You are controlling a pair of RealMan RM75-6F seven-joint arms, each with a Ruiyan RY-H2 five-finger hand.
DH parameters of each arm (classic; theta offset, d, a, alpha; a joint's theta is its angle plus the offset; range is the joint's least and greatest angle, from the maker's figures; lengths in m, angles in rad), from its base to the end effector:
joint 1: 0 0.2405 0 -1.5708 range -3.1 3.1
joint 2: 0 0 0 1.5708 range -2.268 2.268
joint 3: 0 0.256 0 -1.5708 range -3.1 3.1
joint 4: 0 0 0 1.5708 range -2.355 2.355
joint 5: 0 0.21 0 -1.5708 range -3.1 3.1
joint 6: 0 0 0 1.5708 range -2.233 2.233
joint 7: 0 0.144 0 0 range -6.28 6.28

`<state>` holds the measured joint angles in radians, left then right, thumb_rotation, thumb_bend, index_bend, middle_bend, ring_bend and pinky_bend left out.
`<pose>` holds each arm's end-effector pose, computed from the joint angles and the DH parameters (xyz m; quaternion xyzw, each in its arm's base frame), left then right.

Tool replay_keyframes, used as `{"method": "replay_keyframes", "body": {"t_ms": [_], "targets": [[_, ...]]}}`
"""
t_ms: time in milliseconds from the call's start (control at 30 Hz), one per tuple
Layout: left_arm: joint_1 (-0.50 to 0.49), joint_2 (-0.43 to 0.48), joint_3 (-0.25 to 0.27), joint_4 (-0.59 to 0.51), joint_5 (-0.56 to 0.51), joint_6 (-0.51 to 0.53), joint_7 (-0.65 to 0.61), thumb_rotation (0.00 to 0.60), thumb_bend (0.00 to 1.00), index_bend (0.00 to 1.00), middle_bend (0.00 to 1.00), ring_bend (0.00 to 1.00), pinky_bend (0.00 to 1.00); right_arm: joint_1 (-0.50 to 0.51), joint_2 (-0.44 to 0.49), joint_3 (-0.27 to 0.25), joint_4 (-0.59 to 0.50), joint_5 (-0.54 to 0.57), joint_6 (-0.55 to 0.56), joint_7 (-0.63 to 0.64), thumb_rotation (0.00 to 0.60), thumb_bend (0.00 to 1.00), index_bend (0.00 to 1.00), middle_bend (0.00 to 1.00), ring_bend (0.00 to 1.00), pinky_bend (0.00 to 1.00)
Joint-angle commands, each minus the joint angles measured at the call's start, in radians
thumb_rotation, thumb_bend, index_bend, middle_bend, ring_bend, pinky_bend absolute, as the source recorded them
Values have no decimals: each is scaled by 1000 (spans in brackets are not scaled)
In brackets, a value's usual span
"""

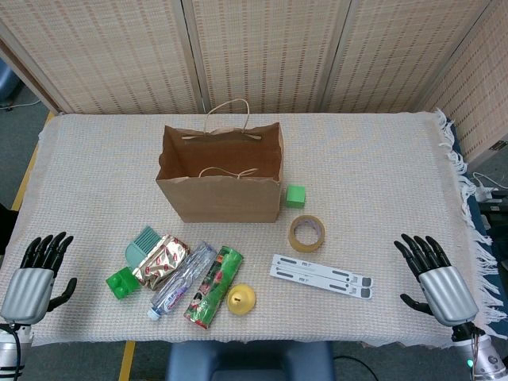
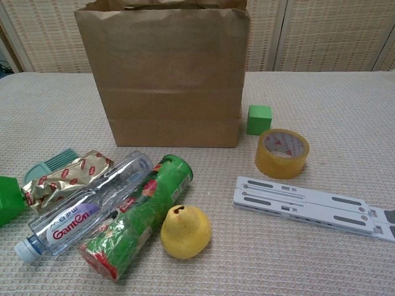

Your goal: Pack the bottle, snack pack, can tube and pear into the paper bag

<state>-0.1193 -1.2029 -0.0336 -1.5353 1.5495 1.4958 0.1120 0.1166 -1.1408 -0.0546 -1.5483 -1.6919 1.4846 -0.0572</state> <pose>-0.3063 0.1887 0.1353 -0.6340 -0.3356 -0.3755 0.5868 -0.3002 -0.1661 0.1329 0.6917 -0.3333 0.3694 0.5235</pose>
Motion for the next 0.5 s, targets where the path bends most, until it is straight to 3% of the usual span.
{"method": "replay_keyframes", "body": {"t_ms": [33,400,500], "targets": [[-1,1,0,-1,-1,-2,2,600,385,0,0,0,39,0,1,1,-1,0,-1,0,600,26,0,0,0,18],[-5,8,18,-23,5,-27,-2,600,383,0,0,0,47,-6,6,-3,-2,-8,3,9,600,25,0,0,0,18],[-9,28,69,-87,6,-102,-2,600,370,0,0,0,47,-6,9,-8,-9,-9,-4,18,600,26,0,0,0,18]]}}
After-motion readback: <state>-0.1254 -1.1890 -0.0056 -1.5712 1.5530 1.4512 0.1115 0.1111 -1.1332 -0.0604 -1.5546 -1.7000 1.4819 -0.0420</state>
